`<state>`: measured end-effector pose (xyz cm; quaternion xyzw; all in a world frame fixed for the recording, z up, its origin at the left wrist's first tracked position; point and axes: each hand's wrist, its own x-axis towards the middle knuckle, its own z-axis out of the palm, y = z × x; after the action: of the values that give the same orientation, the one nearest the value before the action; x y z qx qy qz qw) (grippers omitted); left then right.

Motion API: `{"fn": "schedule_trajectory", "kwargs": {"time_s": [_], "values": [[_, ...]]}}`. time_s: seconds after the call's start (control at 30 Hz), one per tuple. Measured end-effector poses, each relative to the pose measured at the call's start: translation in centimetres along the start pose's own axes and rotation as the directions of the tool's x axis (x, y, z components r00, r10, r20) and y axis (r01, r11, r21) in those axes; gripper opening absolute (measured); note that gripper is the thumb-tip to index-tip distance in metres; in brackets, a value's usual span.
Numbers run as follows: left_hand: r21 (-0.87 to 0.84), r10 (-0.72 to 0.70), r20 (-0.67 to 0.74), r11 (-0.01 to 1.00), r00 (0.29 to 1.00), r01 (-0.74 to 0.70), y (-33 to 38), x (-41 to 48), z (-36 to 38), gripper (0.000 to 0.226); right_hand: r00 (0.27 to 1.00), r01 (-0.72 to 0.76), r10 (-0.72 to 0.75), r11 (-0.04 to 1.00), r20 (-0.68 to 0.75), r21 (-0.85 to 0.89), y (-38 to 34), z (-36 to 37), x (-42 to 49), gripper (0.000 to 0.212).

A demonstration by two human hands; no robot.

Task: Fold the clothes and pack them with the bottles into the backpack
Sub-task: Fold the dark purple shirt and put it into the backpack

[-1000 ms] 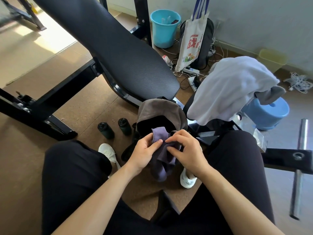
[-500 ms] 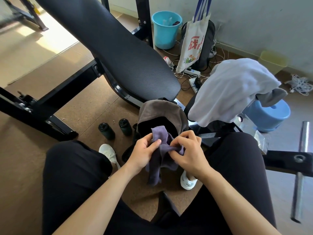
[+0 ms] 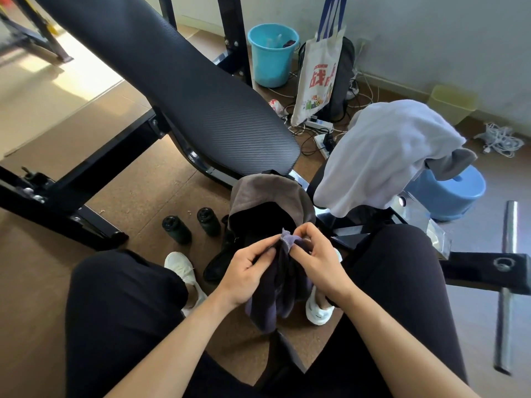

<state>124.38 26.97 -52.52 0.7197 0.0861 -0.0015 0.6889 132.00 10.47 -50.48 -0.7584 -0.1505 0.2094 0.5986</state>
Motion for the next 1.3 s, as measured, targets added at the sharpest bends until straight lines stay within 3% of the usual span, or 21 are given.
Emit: {"fn": "schedule_trajectory", "kwargs": {"time_s": [0.07,0.2,0.33,0.53,0.63,0.77,0.97,1.1,1.3], "values": [[-0.01,0.01,0.009,1.0,1.0,-0.01,0.2,-0.1,0.1,0.038,1.0,0.008,-0.008,1.0,0.018,0.022,0.2,0.0,0.0,0.01],[0.004,0.011,0.043,1.0,0.999,-0.012,-0.1,-0.3,0.5,0.04,0.995,-0.027,0.024,0.999,0.1,0.029,0.1,-0.1,0.0,0.037],[0.066,0.039,0.086,0.997,0.996,-0.045,-0.4,-0.3,0.9,0.041,0.994,-0.078,0.076,0.997,0.081,0.021,0.2,0.0,0.0,0.026],[0.199,0.103,-0.086,0.976,0.991,-0.084,-1.2,-0.1,0.8,0.024,0.971,-0.231,0.237,0.959,-0.017,0.165,0.3,0.1,0.5,0.019],[0.379,0.244,-0.133,0.908,0.961,-0.178,-1.8,0.3,0.2,0.016,0.961,-0.255,0.275,0.916,-0.021,0.309,-0.1,-0.1,0.6,0.025],[0.516,0.37,-0.07,0.808,0.926,-0.284,-2.0,0.5,0.1,0.022,0.981,-0.179,0.195,0.908,-0.004,0.38,-0.5,-0.3,0.6,0.021],[0.469,0.274,-0.059,0.857,0.96,-0.215,-1.7,0.4,1.0,0.041,0.999,-0.034,0.033,0.98,0.009,0.197,-0.6,-0.3,0.2,0.007],[0.496,0.303,-0.105,0.841,0.947,-0.214,-1.8,0.8,1.3,0.03,0.999,0.044,-0.046,0.995,0.018,0.088,-0.6,-0.1,0.3,0.008],[0.566,0.174,-0.078,0.819,0.982,-0.1,-2.7,1.2,0.6,0.024,0.993,0.098,-0.088,0.985,-0.079,0.143,-1.9,-1.4,1.3,0.015]]}}
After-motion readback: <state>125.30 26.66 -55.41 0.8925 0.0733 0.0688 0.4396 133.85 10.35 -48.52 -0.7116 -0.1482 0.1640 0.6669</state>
